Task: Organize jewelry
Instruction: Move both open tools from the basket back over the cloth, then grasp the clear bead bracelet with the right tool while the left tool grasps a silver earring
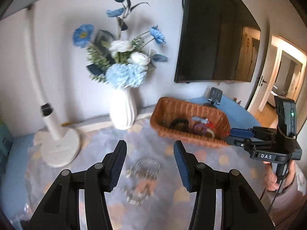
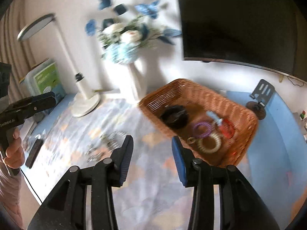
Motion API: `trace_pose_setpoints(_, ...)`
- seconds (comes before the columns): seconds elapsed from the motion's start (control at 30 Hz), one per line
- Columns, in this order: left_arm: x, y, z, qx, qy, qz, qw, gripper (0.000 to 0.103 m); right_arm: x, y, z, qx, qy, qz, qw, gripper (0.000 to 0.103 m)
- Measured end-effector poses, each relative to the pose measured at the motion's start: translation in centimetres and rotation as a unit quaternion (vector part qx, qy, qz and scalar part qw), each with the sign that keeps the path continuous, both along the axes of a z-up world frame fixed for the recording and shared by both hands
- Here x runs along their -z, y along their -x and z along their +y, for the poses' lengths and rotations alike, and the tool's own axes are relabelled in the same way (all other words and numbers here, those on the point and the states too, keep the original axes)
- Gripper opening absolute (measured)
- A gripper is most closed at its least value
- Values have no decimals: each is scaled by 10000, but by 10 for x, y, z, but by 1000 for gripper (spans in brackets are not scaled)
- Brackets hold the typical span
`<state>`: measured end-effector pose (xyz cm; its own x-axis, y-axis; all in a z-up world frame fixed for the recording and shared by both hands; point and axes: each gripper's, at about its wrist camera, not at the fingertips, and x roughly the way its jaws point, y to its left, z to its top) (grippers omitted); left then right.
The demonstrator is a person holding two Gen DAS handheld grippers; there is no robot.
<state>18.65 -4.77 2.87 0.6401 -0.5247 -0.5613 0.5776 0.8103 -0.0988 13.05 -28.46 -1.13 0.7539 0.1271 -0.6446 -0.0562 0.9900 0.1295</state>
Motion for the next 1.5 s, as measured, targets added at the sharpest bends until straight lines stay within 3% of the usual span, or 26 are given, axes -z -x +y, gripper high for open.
trace_pose_setpoints(0.17, 45, 26, 20, -255, -214, 119, 9994, 53, 36, 5, 27, -266, -25, 70, 9996, 44)
trace_pose_setpoints(0.37, 122, 30, 36, -531, -484, 774, 9944, 53, 90, -4, 42, -419, 121, 184, 9989, 44)
trace_pose_setpoints(0.63, 161, 20, 47, -809, -464, 1113, 9894, 53, 110, -16, 39, -328, 52, 510, 9981, 44)
trace_pose_setpoints(0.87, 164, 18, 49, -881, -566, 1241, 9867, 53, 117, -23, 44, -278, 236, 769, 9964, 44)
trace_pose_setpoints(1.03, 147, 2, 44, -895, -687, 1298, 9851, 53, 110, -35, 55, -202, 594, 1294, 9896, 44)
trace_pose_setpoints(1.17, 143, -21, 35, -898, -587, 1374, 9847, 52, 89, -54, 62, -523, 315, 1151, 9915, 44)
trace_pose_setpoints(1.27, 150, -36, 23, -948, -586, 1405, 9838, 52, 83, -80, 66, -494, 453, 1015, 9926, 44)
trace_pose_setpoints(1.37, 156, -40, 13, -1226, -855, 1100, 9826, 52, 89, -109, 69, -546, 429, 1013, 9924, 44)
trace_pose_setpoints(1.5, 167, -43, 8, -1024, -815, 1287, 9830, 52, 110, -138, 77, -649, 324, 1174, 9904, 42)
